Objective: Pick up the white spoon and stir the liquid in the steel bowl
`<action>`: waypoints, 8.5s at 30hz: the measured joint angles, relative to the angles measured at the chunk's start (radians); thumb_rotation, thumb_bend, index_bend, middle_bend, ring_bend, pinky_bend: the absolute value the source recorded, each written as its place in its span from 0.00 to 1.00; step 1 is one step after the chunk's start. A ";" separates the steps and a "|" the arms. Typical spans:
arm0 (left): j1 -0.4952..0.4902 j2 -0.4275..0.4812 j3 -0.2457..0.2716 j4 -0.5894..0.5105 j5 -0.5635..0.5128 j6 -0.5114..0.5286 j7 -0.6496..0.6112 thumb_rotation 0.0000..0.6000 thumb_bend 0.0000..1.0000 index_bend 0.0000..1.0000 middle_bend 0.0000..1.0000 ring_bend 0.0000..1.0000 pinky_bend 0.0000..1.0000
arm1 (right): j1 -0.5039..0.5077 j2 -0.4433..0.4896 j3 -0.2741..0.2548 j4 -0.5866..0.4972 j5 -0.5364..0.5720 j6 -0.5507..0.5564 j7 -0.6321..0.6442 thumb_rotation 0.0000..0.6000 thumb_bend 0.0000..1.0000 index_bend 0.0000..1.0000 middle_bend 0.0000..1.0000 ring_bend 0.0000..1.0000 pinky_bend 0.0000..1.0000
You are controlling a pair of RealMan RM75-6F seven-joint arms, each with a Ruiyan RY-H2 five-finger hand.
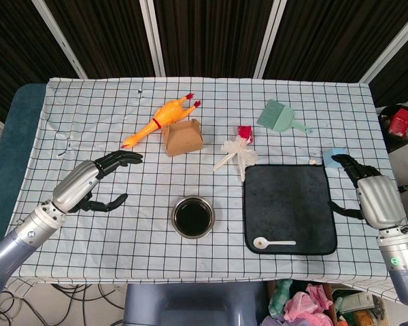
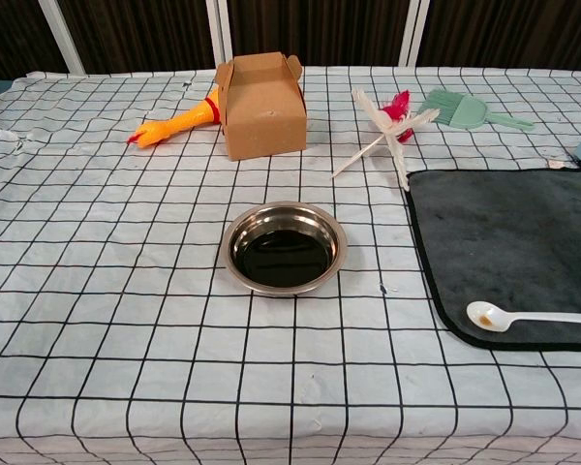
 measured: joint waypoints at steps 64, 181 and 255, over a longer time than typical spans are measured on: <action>0.555 -0.107 0.169 0.148 -0.136 0.395 0.669 1.00 0.31 0.10 0.03 0.00 0.00 | 0.032 -0.082 -0.140 -0.146 0.287 -0.297 -0.303 1.00 0.12 0.38 0.82 0.99 1.00; 0.593 -0.114 0.097 0.132 -0.175 0.357 0.709 1.00 0.32 0.10 0.01 0.00 0.00 | -0.028 -0.446 -0.134 0.073 0.275 -0.196 -0.323 1.00 0.42 0.61 0.85 1.00 1.00; 0.584 -0.159 -0.004 0.236 -0.295 0.365 0.621 1.00 0.32 0.10 0.01 0.00 0.00 | 0.378 -0.692 -0.086 0.501 -0.389 -0.035 -0.839 1.00 0.44 0.70 0.88 1.00 1.00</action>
